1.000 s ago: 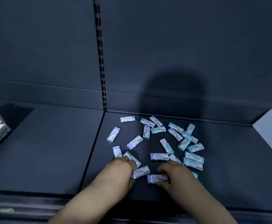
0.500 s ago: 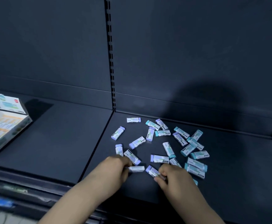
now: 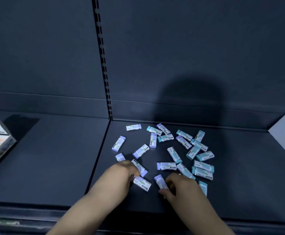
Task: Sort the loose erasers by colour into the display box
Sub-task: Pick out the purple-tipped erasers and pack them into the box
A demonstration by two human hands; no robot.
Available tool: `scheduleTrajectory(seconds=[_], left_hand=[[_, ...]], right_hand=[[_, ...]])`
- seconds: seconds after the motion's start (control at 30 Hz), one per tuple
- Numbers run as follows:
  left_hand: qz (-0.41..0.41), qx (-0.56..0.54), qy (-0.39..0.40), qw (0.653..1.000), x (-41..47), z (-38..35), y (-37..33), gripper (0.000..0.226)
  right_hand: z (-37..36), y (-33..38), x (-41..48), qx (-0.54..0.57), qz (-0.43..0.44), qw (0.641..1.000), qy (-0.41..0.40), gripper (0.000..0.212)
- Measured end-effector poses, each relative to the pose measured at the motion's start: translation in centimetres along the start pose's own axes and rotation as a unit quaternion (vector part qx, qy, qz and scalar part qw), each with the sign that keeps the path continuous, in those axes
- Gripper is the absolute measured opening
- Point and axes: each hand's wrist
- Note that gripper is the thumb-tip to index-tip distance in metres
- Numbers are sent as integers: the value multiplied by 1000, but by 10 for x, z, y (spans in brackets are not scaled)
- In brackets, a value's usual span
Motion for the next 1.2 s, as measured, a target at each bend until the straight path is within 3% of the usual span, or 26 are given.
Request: scheduleTrajectory(seconds=[0.1,0.27,0.5,0.7,0.8,0.93,0.97,1.2], left_hand=[[-7,12,-40,999,-4,-1,-10,21],[-12,135,11,991,-6,-16,-29,52],[-57,61,38,996,-8,-13,-19,46],[-59,53,85,993,-2,-7,-10,62],[-35,79,96,992,1,-7,-14,70],[-3,90,102,991,4,-8,-17,73],[7,95,102,990,4,-8,-18,72],[29,95,108,989,5,-13,-26,78]], right_hand=[[1,0,0,10,-16,1000,-8,22],[-5,6,0,-26,-11,1000,4,25],[-1,2,3,45,-71,996,-4,11],[1,-8,4,-11,-73,997,-10,14],[6,-12,6,24,-43,998,-27,16],[15,-18,16,-36,72,994,75,77],[16,-18,19,-58,94,990,89,84],[10,-18,27,-79,168,977,103,72]])
Point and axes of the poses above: each hand's wrist, its own x-axis towards the middle knuckle, its own z-axis out of the back of the hand, y = z × x, and after that the axes turned 12 degrees about -y, right-handed
